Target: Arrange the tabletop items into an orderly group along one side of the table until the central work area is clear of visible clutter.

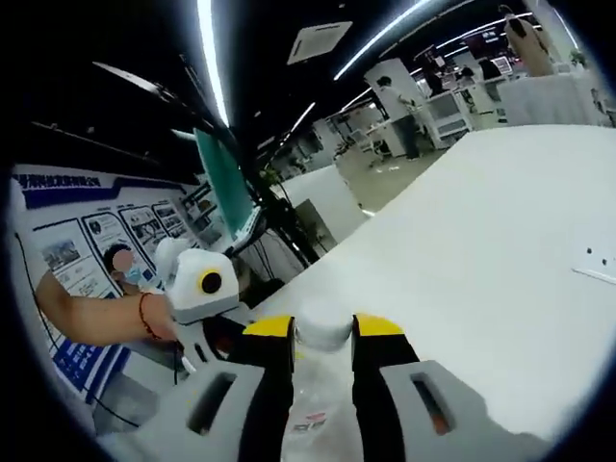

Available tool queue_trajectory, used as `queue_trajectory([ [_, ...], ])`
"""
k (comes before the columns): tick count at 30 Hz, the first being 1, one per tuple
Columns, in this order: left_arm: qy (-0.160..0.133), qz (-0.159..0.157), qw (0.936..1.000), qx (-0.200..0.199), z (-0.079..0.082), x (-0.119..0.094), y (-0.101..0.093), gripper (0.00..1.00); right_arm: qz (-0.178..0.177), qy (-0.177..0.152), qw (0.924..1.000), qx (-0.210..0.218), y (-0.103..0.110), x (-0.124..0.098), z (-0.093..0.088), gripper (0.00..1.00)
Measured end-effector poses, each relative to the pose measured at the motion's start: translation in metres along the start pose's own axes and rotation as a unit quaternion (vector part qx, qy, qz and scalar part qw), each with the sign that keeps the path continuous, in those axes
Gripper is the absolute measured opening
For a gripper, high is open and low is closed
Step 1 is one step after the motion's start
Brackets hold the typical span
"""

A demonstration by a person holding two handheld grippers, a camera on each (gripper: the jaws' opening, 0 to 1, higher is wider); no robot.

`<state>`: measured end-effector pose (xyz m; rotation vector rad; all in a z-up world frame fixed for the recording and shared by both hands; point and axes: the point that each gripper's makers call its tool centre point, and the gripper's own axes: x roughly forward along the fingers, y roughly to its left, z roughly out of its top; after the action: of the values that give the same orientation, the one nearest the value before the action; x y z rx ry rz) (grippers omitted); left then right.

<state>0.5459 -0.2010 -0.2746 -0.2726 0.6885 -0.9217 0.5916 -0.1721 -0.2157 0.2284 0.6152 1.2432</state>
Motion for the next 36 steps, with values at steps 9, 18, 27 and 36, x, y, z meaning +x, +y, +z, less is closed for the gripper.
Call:
queue_trajectory([
  [9, 0.006, 0.002, 0.9988, 0.048, 0.005, 0.004, -0.005, 0.39, -0.025, -0.004, 0.997, -0.073, 0.015, -0.016, 0.007, 0.2],
  [18, -0.009, -0.008, 0.9946, 0.103, 0.03, 0.019, -0.012, 0.37, -0.075, -0.008, 0.9811, -0.178, 0.021, -0.047, 0.012, 0.19],
  [27, -0.023, -0.043, 0.9857, 0.161, 0.053, 0.039, -0.03, 0.36, -0.136, -0.024, 0.9575, -0.253, 0.015, -0.065, 0.021, 0.19],
  [36, -0.029, -0.054, 0.9794, 0.192, 0.07, 0.051, -0.031, 0.36, -0.18, -0.038, 0.9415, -0.282, 0.0, -0.076, 0.033, 0.19],
])
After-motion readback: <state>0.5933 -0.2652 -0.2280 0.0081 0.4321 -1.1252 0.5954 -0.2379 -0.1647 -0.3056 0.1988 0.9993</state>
